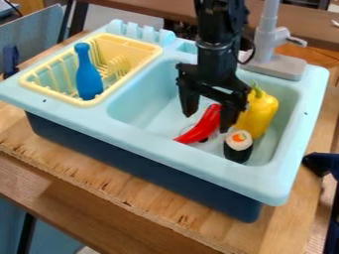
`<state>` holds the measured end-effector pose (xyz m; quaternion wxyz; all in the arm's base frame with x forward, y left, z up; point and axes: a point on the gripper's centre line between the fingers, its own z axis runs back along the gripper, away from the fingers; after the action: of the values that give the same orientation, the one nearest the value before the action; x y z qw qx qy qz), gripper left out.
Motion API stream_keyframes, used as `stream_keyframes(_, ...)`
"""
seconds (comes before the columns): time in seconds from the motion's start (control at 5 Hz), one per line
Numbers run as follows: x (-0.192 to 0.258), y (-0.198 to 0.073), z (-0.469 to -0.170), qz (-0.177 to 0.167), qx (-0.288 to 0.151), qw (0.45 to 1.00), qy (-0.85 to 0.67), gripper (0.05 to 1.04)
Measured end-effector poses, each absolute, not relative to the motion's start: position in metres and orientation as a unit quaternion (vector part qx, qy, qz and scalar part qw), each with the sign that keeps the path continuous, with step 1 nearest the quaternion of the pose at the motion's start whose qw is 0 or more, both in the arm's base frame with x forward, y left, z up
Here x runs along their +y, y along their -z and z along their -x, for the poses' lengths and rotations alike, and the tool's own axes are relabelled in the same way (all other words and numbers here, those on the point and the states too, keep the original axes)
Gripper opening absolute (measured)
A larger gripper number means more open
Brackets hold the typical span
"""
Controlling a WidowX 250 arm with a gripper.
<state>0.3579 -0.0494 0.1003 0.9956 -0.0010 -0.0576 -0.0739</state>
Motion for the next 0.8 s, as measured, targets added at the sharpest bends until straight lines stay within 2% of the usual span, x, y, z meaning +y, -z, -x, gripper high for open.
stream_keyframes(0.2,-0.043,-0.09,-0.344,-0.014,-0.024,0.997,0.066,1.001)
stream_keyframes(0.6,-0.024,-0.084,-0.337,-0.016,-0.011,0.998,0.055,0.976)
stream_keyframes(0.8,-0.017,-0.076,-0.346,-0.011,-0.016,0.999,0.04,0.681)
